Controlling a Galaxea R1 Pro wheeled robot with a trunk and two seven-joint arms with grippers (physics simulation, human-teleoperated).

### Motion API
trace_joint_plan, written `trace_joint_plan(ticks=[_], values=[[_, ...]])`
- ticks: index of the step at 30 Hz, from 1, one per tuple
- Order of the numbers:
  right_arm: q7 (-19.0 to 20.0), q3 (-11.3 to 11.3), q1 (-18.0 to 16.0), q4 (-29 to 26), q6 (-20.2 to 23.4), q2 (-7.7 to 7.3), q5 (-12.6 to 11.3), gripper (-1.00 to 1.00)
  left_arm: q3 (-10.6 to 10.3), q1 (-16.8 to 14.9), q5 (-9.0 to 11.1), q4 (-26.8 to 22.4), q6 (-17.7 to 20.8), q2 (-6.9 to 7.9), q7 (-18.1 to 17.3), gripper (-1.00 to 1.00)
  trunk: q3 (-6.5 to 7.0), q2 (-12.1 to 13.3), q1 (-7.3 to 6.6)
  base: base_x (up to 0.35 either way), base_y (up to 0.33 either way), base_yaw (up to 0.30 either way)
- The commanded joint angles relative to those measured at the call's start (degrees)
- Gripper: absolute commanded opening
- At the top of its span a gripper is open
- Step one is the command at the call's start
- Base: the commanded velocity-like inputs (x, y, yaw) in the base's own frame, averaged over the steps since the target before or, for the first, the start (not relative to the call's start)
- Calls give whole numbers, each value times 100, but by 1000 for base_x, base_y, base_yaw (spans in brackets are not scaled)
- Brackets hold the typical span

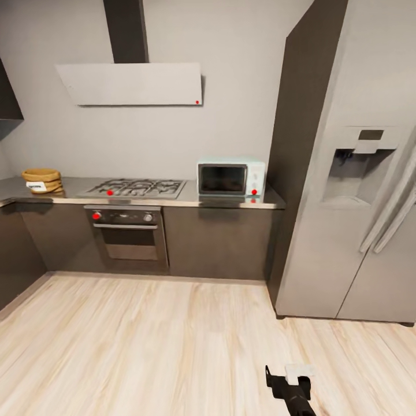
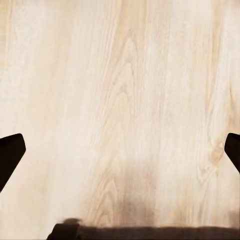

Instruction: In the kitchen, take the popcorn bag from the countertop, put it into the microwave, and heat it until the popcorn is cooked so the cooked popcorn ends up inside the bag.

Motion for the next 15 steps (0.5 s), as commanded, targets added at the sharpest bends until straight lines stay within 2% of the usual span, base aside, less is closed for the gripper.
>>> trace_joint_plan(ticks=[1,6,11,15], values=[[-41,22,-4,3,-14,-3,-5,100,28,-4,11,5,-18,-4,-4,100,-6,-2,3,347,96,-117],[-41,23,-4,3,-14,4,-5,100,19,-4,7,5,-18,-11,3,100,-6,-2,3,347,-13,-221],[-41,34,-4,11,-14,6,-5,100,24,-4,9,5,-18,-9,0,100,-6,-2,3,338,-140,-36],[-44,169,-4,17,-14,2,-5,100,19,59,0,5,-55,-9,-4,100,-6,-2,3,127,-39,-2]])
